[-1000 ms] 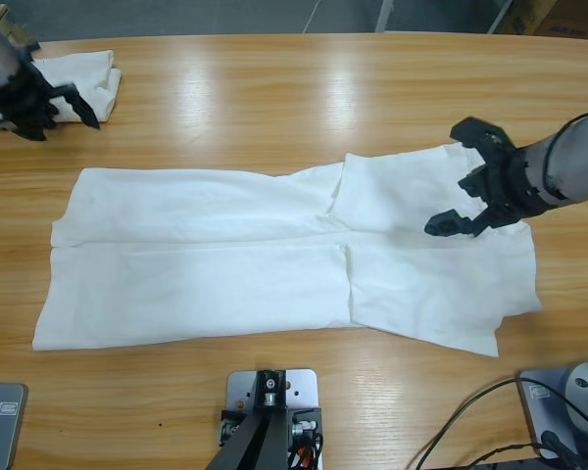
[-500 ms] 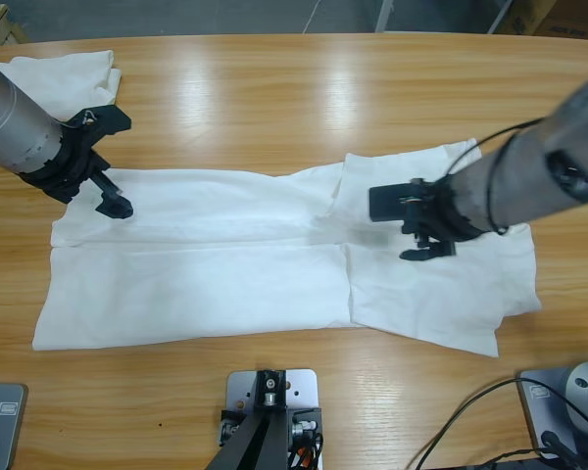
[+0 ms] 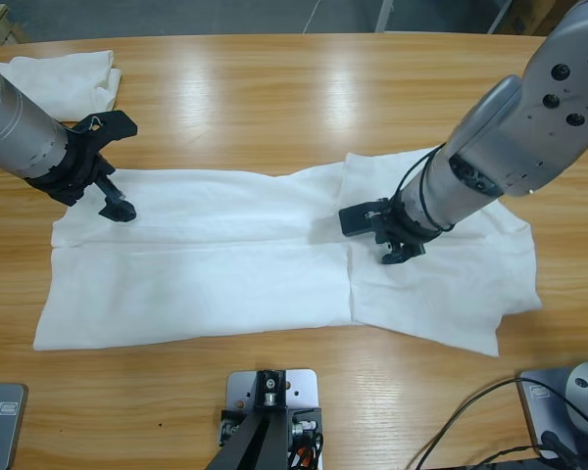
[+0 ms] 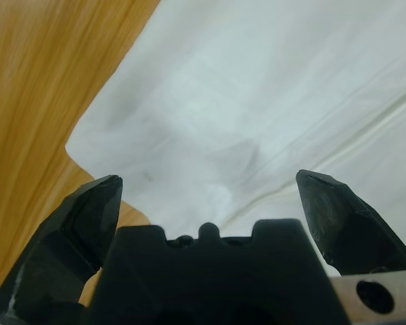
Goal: Fold clothes
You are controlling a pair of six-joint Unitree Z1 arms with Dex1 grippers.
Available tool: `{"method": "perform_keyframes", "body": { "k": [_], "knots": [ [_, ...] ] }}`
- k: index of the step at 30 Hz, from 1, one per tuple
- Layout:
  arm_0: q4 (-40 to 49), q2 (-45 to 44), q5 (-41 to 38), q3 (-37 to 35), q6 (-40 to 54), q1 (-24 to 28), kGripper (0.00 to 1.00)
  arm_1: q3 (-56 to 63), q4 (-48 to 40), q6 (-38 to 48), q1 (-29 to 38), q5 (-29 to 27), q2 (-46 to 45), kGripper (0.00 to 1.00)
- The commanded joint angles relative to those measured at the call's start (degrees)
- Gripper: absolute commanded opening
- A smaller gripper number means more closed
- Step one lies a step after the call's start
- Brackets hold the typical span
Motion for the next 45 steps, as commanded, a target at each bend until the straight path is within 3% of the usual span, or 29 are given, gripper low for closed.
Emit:
{"method": "perform_keyframes", "body": {
  "k": [1,7,13,16,20,24,28,32,41,45],
  "knots": [
    [-0.76,-0.76,0.97,1.68,-0.09,0.18,1.0,0.52,0.69,-1.38,-10.03,-3.3,7.47,0.607],
    [-1.07,-1.37,0.42,1.96,-3.17,2.3,1.0,-2.49,2.19,-1.4,-18.45,-5.78,11.02,0.605],
    [-3.1,-3.54,-6.94,4.79,-8.02,9.19,1.0,-5.02,3.37,-1.24,-22.77,-7.26,13.1,0.605],
    [-3.25,-4.86,-10.74,6.0,-12.52,13.18,1.0,-4.51,3.33,-0.98,-23.92,-7.2,9.03,0.605],
    [-8.4,-10.23,-25.66,11.56,-23.1,21.02,0.82,-4.65,2.94,-0.01,-20.45,-2.83,-7.96,0.602],
    [-12.73,-14.29,-33.64,17.25,-32.61,22.94,0.77,-7.88,7.02,13.84,-12.12,0.3,-21.87,0.653],
    [-24.73,-16.83,-39.53,30.33,-49.17,23.17,0.766,-7.29,11.12,16.6,-4.33,0.29,-22.83,0.709],
    [-33.98,-12.87,-40.89,39.05,-57.04,23.38,0.776,-2.31,10.01,17.49,-3.97,-0.14,-24.86,0.706],
    [-60.89,-1.34,-43.77,49.93,-56.46,22.87,0.775,1.17,9.13,17.49,-3.97,-0.51,-26.12,0.706],
    [-63.56,0.61,-47.13,51.21,-56.9,22.45,0.775,1.57,9.03,17.58,-3.97,-0.8,-26.21,0.706]
  ]
}}
